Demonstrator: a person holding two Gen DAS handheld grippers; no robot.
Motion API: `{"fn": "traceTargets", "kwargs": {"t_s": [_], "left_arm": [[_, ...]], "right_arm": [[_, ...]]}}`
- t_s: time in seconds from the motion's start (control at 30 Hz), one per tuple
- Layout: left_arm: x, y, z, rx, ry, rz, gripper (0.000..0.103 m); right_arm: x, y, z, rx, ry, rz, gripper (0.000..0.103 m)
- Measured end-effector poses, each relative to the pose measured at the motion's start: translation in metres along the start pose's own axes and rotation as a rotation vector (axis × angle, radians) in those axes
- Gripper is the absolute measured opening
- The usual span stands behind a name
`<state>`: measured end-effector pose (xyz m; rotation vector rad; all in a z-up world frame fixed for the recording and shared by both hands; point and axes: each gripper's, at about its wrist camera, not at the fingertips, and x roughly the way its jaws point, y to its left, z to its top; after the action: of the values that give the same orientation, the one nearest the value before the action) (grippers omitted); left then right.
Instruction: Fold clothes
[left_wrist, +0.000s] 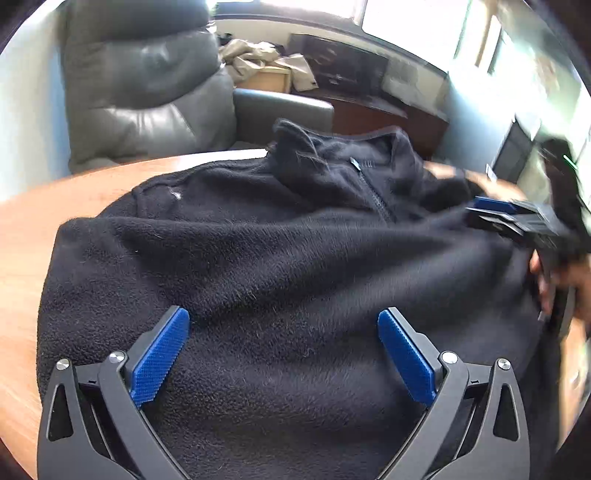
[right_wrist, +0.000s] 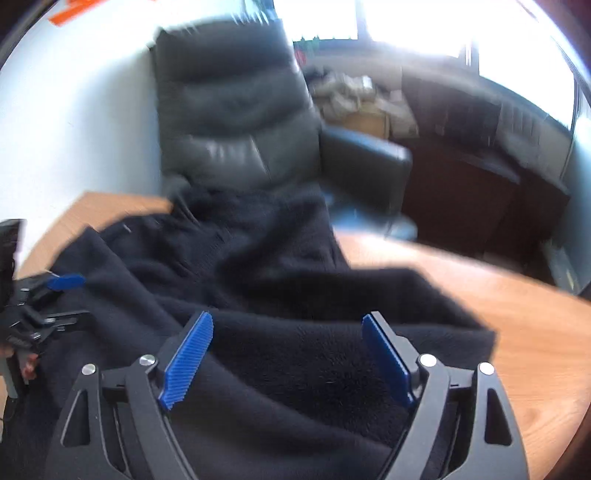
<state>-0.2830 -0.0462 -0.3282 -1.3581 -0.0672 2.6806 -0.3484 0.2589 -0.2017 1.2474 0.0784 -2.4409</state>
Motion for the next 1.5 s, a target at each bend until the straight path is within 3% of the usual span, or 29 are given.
{"fn": "traceTargets", "kwargs": {"t_s": [0.03, 0.1, 0.17, 0.3, 0.4, 0.47, 0.53, 0.6, 0.67, 0.73, 0.93, 1.13, 1.27, 1.37, 1.5], "left_arm": [[0.002, -0.002, -0.001, 0.007, -0.001, 0.008, 0.103], [0.002, -0.003, -0.001, 0.008, 0.005, 0.012, 0.103], [0.003, -0.001, 0.0, -0.003, 0.004, 0.001, 0.103], [0.006, -0.007, -0.006, 0.025, -0.015, 0.019, 0.103], [0.006, -0.004, -0.001, 0.005, -0.027, 0.006, 0.103], [-0.004, 0.003, -0.001, -0.007, -0.027, -0.008, 0.103], [-0.021, 0.005, -0.001, -0.023, -0.04, -0.015, 0.103], [-0.047, 0.009, -0.004, -0.046, -0.069, -0.015, 0.103], [-0.081, 0.015, -0.019, -0.07, -0.105, -0.004, 0.103], [-0.113, 0.021, -0.037, -0.084, -0.124, 0.013, 0.103], [-0.172, 0.017, -0.129, -0.085, -0.017, 0.001, 0.103], [-0.179, -0.016, -0.215, -0.077, 0.139, -0.081, 0.103], [-0.196, -0.024, -0.253, -0.099, 0.197, -0.039, 0.103], [-0.234, -0.029, -0.277, -0.115, 0.222, -0.009, 0.103], [-0.294, -0.033, -0.323, -0.15, 0.312, 0.043, 0.103]], "right_arm": [[0.011, -0.006, -0.003, 0.033, 0.046, -0.006, 0.083], [0.005, -0.016, -0.006, 0.082, 0.013, -0.003, 0.082], [-0.001, -0.022, -0.002, 0.119, 0.023, -0.057, 0.08], [-0.019, -0.012, 0.031, 0.103, -0.09, 0.08, 0.08], [0.008, -0.013, 0.029, 0.113, -0.017, 0.032, 0.08], [0.026, -0.013, 0.027, 0.119, 0.032, -0.001, 0.069], [0.041, -0.014, 0.025, 0.128, 0.076, -0.037, 0.069], [0.009, -0.008, 0.021, 0.132, 0.023, -0.078, 0.07], [-0.033, 0.004, 0.012, 0.111, -0.052, -0.084, 0.08], [-0.066, 0.029, -0.026, 0.084, -0.053, -0.066, 0.09], [-0.162, 0.101, -0.137, 0.008, -0.05, -0.013, 0.091], [-0.149, 0.134, -0.237, 0.002, 0.149, -0.037, 0.089], [-0.172, 0.142, -0.264, -0.052, 0.172, -0.032, 0.087], [-0.227, 0.138, -0.274, -0.033, 0.132, 0.048, 0.087], [-0.304, 0.128, -0.295, -0.059, 0.099, 0.067, 0.087]]}}
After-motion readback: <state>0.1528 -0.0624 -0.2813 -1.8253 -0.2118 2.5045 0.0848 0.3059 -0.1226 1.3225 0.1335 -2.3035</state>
